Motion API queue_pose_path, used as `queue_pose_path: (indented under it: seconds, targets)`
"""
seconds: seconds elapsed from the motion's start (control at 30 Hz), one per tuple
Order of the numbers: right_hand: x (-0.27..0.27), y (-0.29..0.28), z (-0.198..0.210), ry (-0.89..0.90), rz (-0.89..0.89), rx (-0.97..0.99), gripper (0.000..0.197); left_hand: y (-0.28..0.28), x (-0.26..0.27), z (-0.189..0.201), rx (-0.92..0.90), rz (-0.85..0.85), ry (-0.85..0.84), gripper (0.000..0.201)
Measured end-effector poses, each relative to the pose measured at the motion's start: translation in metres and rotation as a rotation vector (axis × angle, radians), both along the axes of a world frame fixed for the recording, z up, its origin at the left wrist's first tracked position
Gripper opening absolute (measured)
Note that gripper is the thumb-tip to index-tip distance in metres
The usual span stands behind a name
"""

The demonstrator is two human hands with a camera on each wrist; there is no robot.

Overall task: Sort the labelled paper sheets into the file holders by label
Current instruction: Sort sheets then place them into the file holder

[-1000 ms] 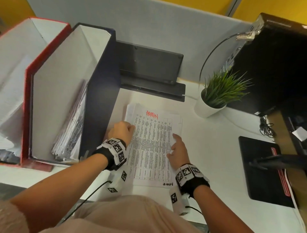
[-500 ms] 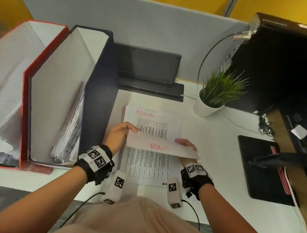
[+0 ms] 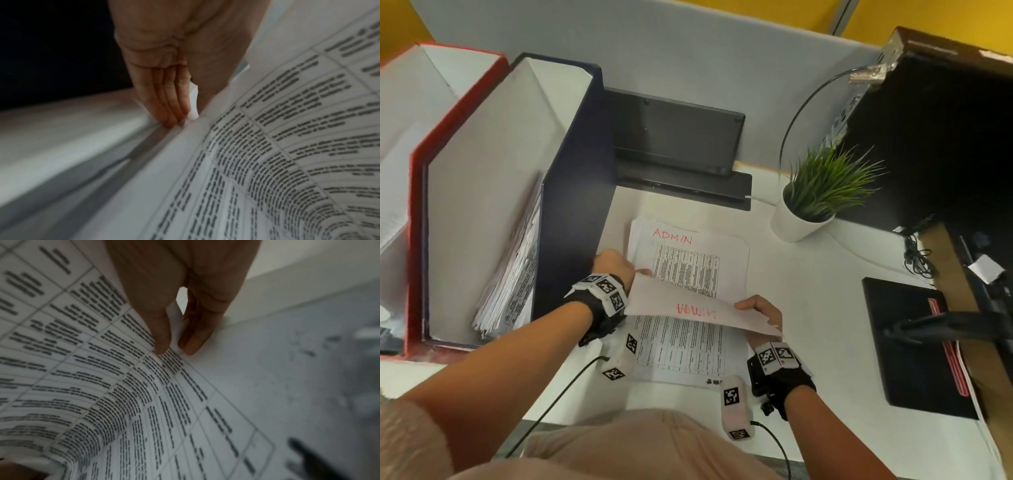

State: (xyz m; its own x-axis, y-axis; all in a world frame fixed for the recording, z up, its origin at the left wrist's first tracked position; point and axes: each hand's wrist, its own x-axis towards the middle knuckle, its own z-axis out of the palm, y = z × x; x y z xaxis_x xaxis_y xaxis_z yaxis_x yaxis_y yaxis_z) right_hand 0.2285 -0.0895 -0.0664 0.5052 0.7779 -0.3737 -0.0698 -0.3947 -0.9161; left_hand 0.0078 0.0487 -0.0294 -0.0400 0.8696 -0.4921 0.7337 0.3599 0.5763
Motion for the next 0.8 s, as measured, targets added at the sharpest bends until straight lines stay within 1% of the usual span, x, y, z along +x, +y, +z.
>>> queue_pose_path:
  seconds: [0.03,0.07,0.13,0.2,0.23,0.27,0.3,0.33,0.37,0.4,0.43,0.47,0.5,0.53,0.6,0.63,0.7,0.73,0.77,0.8]
  targets:
    - [-0.001,0.0,0.002,-0.076,0.031,-0.013,0.034,0.0,0.0,-0.001,0.01,0.016,-0.039,0.03]
    - [-0.001,0.0,0.002,-0.125,0.047,-0.024,0.031,-0.001,-0.001,-0.002,0.025,0.039,-0.085,0.027]
    - [-0.002,0.0,0.004,-0.137,0.044,-0.011,0.03,-0.004,-0.002,-0.004,0.07,0.061,-0.132,0.026]
    - [0.0,0.003,0.005,-0.176,0.05,-0.017,0.033,-0.008,-0.001,-0.006,0.18,0.009,-0.113,0.022]
    - [0.0,0.004,0.005,-0.212,0.06,-0.03,0.035,-0.011,0.0,-0.007,0.252,-0.005,-0.138,0.013]
    - [0.0,0.006,0.005,-0.232,0.056,-0.046,0.036,-0.015,0.0,-0.005,0.336,-0.015,-0.213,0.003]
    - [0.0,0.008,0.004,-0.242,0.041,-0.069,0.035,-0.018,0.0,-0.004,0.415,-0.026,-0.292,0.012]
    - [-0.001,0.009,0.005,-0.213,0.005,-0.087,0.032,-0.022,0.0,-0.004,0.478,-0.054,-0.37,0.02]
    - [-0.002,0.012,0.006,-0.137,-0.047,-0.089,0.028,-0.025,0.001,-0.002,0.497,-0.069,-0.435,0.023]
    - [-0.003,0.013,0.008,-0.05,-0.09,-0.088,0.032,-0.027,0.001,0.0,0.473,-0.047,-0.516,0.024]
    - [-0.003,0.013,0.008,0.012,-0.121,-0.076,0.045,-0.029,0.001,0.001,0.421,-0.003,-0.585,0.027]
    - [-0.004,0.014,0.009,0.036,-0.129,-0.066,0.057,-0.03,0.0,0.0,0.375,0.049,-0.646,0.031]
    - [-0.004,0.014,0.011,0.045,-0.124,-0.053,0.063,-0.031,-0.001,0.0,0.324,0.092,-0.699,0.032]
    - [-0.004,0.013,0.013,0.069,-0.114,-0.023,0.065,-0.031,-0.002,0.0,0.274,0.122,-0.746,0.033]
    - [-0.004,0.011,0.016,0.128,-0.088,0.038,0.058,-0.029,-0.005,0.001,0.18,0.159,-0.807,0.036]
    - [-0.003,0.011,0.016,0.096,-0.067,0.023,0.047,-0.029,-0.006,0.002,0.146,0.167,-0.807,0.037]
    - [-0.003,0.01,0.017,-0.032,-0.007,-0.058,0.021,-0.025,-0.006,0.005,0.112,0.185,-0.797,0.035]
    - [-0.003,0.009,0.016,-0.066,0.016,-0.071,0.016,-0.022,-0.006,0.006,0.105,0.207,-0.791,0.032]
    - [-0.003,0.007,0.013,-0.086,0.022,-0.065,0.017,-0.019,-0.005,0.007,0.1,0.239,-0.766,0.028]
    - [-0.003,0.006,0.011,-0.111,0.023,-0.054,0.022,-0.014,-0.004,0.006,0.093,0.278,-0.707,0.025]
